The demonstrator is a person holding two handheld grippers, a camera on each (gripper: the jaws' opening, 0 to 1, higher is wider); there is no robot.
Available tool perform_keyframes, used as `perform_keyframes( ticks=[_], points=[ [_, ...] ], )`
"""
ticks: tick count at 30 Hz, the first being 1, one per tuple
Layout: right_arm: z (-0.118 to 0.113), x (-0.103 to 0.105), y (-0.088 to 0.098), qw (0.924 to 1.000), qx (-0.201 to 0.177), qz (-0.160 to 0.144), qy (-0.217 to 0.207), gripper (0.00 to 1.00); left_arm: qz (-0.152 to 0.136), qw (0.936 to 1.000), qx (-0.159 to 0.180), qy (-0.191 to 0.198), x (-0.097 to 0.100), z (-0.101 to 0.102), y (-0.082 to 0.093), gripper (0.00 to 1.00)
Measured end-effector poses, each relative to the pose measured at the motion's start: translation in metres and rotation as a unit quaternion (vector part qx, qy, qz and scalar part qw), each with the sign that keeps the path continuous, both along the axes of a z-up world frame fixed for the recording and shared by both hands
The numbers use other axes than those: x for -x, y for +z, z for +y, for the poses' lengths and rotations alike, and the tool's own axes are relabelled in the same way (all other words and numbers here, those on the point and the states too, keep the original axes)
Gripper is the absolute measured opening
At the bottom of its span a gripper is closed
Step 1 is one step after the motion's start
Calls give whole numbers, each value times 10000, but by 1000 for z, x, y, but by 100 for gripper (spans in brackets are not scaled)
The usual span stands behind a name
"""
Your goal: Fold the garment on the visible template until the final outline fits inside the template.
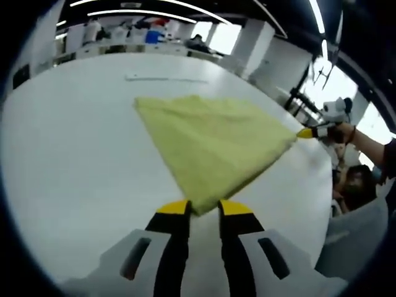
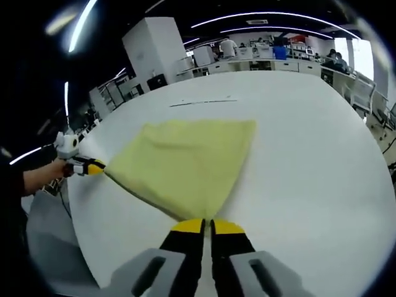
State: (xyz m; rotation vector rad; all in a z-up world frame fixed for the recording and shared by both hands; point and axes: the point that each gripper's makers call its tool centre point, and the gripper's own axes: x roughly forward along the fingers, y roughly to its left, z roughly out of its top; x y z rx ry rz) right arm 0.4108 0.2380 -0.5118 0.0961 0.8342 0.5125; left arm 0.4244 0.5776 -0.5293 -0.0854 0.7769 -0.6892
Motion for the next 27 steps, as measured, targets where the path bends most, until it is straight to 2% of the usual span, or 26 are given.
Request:
perform_keyframes(
  ticks=[5, 12, 14, 16, 22, 26, 27],
  points=[
    [2, 0, -2, 9998, -158, 84, -101, 0, 46, 10000, 10, 36, -1, -2, -2, 14],
    [0, 1, -2, 9987, -401, 173, -268, 0, 201, 9991, 229, 283, -1, 0, -1, 12],
    [0, 0, -2, 9988, -392, 168, -260, 0, 141, 9993, 183, 282, -2, 1, -2, 8],
    [0, -1, -1, 9989, -379, 137, -256, 0, -69, 9997, 93, 223, -4, 0, 1, 2],
    [-5, -4, 10, 9999, -110, -64, -64, 0, -88, 9998, -13, 171, -6, 2, 3, 0],
    [-4, -10, 24, 9987, 177, -434, 218, 0, -165, 9997, 11, 184, -8, 2, 9, 0],
    [-2, -11, 30, 9968, 293, -623, 413, 0, -174, 9997, 22, 172, -8, 2, 10, 0]
  ],
)
